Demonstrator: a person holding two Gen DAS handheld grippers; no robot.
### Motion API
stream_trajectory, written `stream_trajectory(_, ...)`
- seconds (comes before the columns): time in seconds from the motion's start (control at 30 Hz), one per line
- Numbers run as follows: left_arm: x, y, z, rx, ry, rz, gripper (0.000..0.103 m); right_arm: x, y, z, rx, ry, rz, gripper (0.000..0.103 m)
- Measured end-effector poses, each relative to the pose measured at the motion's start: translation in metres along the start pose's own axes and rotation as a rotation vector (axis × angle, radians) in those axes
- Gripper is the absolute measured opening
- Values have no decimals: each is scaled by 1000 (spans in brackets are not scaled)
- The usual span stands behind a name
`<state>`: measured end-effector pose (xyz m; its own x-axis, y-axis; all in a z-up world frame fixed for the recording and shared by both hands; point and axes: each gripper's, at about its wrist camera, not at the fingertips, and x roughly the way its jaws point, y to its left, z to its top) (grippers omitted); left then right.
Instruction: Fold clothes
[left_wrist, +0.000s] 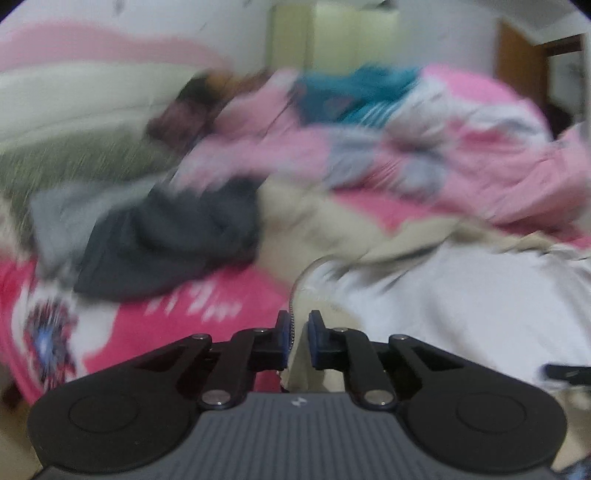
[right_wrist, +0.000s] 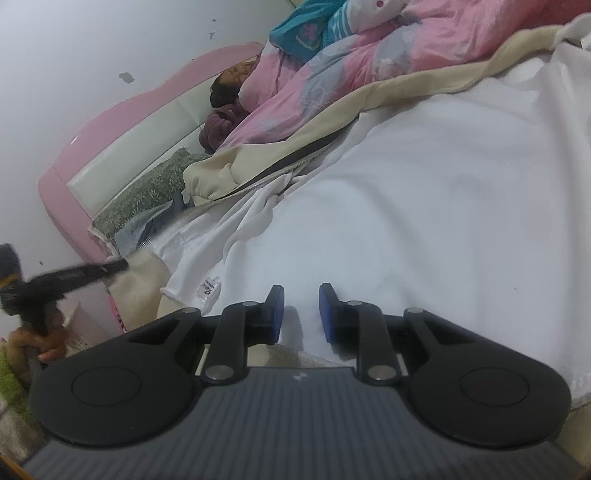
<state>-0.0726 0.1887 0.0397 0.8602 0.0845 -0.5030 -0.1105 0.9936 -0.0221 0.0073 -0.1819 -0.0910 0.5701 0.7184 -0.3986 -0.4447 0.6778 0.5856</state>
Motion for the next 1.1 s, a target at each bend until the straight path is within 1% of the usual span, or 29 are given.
stream_trajectory(0.23,-38,-89,22,187,-108,-220,10,-6,-3,2,50,9,9,20)
stream_trajectory(0.27,-43,-102,25,214,-123,-252,5,-8,-4,2,61,8,12,20)
stream_trajectory(0.3,-49,-115,28,241,-138,-283,3,-10,-5,2,74,5,17,21)
stream_trajectory(0.43,-38,-174,13,316,-97,-430,3,-19,-14,4,134,-19,41,23)
stream_trajectory(0.47,-34,-185,8,329,-84,-451,3,-21,-16,4,149,-26,45,24)
stream_trajectory(0.53,-16,-202,-5,325,-25,-490,2,-25,-21,5,177,-39,55,25)
stream_trajectory(0.63,15,-216,-26,303,82,-514,2,-30,-25,7,200,-59,48,26)
stream_trajectory(0.73,39,-215,-44,272,171,-545,2,-34,-31,7,223,-77,42,26)
stream_trajectory(0.8,49,-211,-52,239,206,-569,3,-36,-36,7,248,-87,59,26)
stream_trajectory(0.83,50,-208,-55,231,213,-585,3,-37,-37,6,257,-91,71,26)
stream_trajectory(0.9,47,-206,-57,232,207,-605,7,-35,-38,6,256,-91,68,26)
stream_trajectory(0.97,41,-201,-54,226,212,-644,9,-33,-36,5,241,-86,57,27)
stream_trajectory(1.0,36,-197,-52,227,205,-658,15,-32,-35,5,233,-86,52,28)
stream_trajectory(1.07,23,-188,-46,225,184,-681,20,-30,-34,5,224,-85,50,29)
stream_trajectory(1.1,20,-181,-43,215,171,-697,20,-30,-36,5,234,-87,57,29)
